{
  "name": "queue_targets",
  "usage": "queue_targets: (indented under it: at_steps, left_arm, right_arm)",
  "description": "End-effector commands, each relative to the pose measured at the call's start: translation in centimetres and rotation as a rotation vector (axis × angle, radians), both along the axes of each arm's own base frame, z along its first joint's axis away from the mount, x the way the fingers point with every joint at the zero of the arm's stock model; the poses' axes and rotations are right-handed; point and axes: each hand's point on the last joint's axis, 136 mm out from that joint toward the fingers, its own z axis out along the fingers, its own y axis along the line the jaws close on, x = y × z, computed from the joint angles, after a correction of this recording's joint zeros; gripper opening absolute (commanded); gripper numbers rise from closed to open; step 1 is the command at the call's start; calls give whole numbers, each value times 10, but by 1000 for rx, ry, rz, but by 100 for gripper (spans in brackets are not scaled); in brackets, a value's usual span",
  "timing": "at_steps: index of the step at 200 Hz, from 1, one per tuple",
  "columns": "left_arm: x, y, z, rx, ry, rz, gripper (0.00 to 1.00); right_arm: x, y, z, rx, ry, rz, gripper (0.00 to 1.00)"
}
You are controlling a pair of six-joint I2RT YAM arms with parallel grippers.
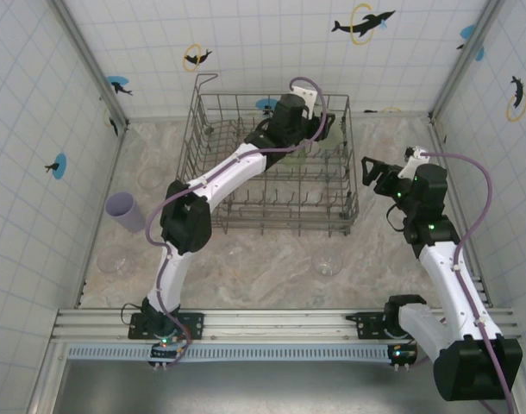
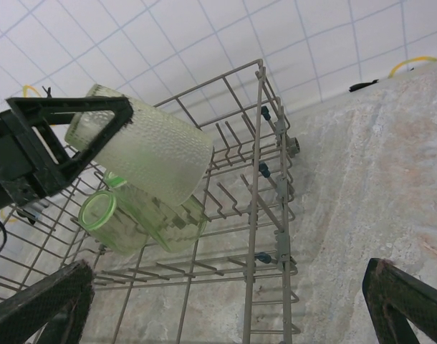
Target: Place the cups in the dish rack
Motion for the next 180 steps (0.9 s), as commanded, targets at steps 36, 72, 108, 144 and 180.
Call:
queue_targets:
  at_steps: [36, 72, 108, 144, 180]
  left_arm:
    - [10, -12, 2, 66, -125, 25, 0]
    - [15, -12, -5, 94, -142, 57, 0]
    - [18, -14, -13, 110, -151, 66, 0]
    - [18, -19, -21, 102, -137, 51, 0]
    - [20, -24, -45, 111, -103, 46, 0]
  right_arm:
    - [0, -6, -9, -20, 0, -14, 100]
    - [0, -8, -14, -20, 5, -16, 100]
    - [0, -7, -13, -19, 3, -11, 100]
    - [-1, -9, -14, -19, 4, -15, 100]
    - [-1, -11, -16, -18, 6, -17, 100]
